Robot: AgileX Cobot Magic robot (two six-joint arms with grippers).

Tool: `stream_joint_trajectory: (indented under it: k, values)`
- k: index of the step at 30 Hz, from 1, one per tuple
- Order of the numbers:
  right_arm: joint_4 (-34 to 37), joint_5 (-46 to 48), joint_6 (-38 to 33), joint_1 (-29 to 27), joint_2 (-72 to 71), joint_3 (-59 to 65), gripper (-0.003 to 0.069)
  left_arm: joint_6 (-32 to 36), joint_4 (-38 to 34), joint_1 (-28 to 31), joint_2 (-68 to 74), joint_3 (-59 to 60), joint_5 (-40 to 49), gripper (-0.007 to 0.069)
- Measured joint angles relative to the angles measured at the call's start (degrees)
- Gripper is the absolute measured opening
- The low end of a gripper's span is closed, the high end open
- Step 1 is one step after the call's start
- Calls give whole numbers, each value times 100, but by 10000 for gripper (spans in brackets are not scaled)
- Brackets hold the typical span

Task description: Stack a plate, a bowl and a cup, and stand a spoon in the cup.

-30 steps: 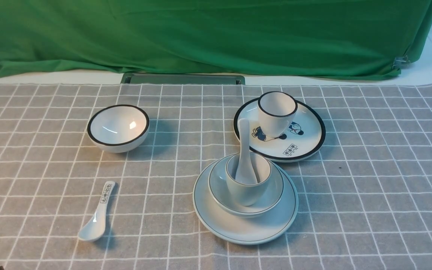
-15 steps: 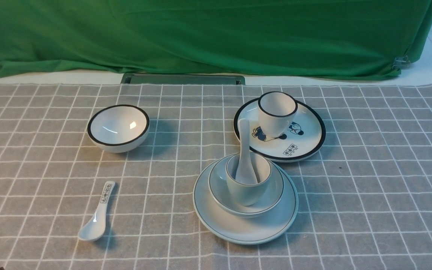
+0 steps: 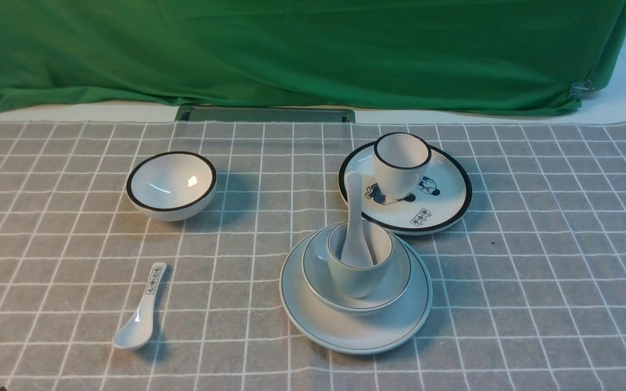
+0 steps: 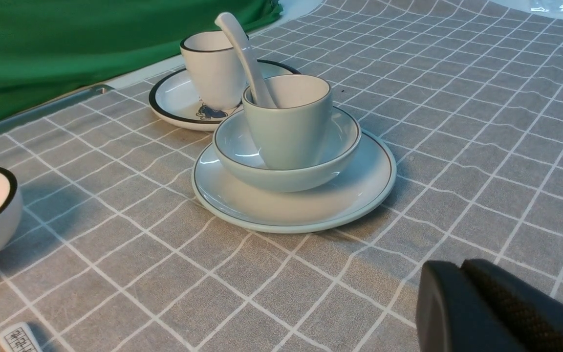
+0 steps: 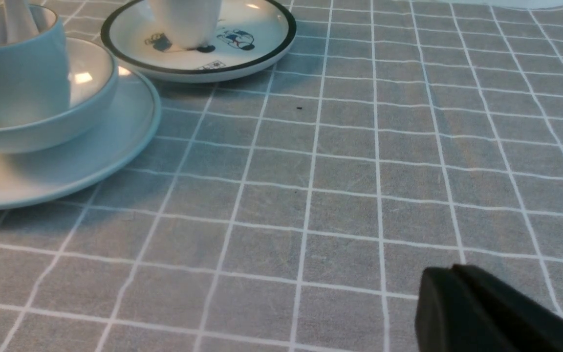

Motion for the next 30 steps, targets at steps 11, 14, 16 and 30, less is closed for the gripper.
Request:
stream_joint_trajectory:
  k: [11, 14, 16, 30]
  values:
    - [0, 0, 0, 0, 0, 0, 67, 0, 0, 0, 0, 0, -37, 13]
    - [0, 0, 0, 0, 0, 0, 68, 25, -8, 100, 0, 0, -422, 13]
    - [0, 0, 0, 0, 0, 0, 69, 60, -183, 586, -5, 0, -1192, 11]
    - [0, 0, 0, 0, 0, 0, 69, -775, -236, 4545, -1223, 0, 645, 11]
